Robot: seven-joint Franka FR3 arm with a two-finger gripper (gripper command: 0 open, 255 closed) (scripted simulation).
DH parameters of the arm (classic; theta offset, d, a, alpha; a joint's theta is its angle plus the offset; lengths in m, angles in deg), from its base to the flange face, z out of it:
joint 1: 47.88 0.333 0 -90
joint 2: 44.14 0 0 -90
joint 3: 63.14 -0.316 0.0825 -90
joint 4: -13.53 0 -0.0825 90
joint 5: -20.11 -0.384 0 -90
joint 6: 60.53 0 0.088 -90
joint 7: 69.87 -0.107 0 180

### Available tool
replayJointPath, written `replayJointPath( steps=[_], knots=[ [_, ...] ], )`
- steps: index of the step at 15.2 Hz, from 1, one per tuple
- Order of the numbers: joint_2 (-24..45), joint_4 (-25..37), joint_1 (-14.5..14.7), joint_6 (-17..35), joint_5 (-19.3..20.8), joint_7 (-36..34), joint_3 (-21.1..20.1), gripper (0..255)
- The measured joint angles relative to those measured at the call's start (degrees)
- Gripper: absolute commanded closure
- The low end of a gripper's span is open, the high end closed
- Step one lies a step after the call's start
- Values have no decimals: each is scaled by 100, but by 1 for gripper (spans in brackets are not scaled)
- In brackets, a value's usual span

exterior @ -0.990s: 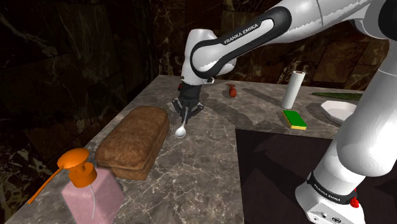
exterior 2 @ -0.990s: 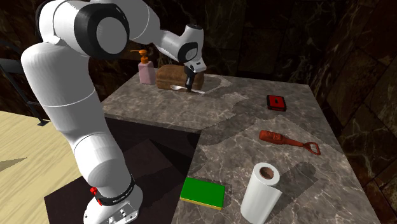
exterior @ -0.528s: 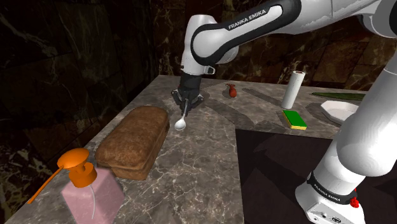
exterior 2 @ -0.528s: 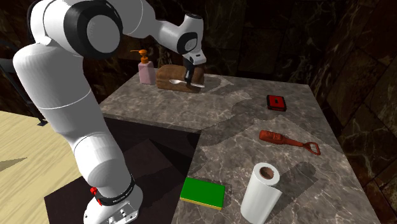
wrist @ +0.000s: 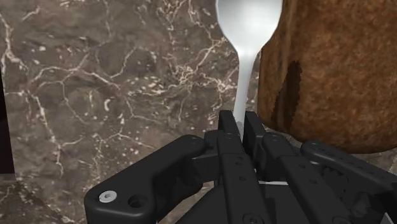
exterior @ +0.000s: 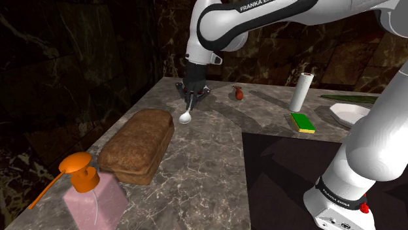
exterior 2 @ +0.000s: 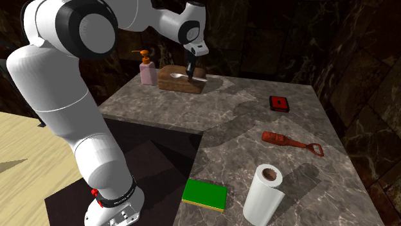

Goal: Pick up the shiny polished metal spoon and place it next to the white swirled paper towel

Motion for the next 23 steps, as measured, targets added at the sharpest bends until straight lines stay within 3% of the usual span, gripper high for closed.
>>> replayJointPath(
  steps=[23],
  knots=[
    [-77, 1673, -40, -1725, 102, -300, 48, 255]
  ],
)
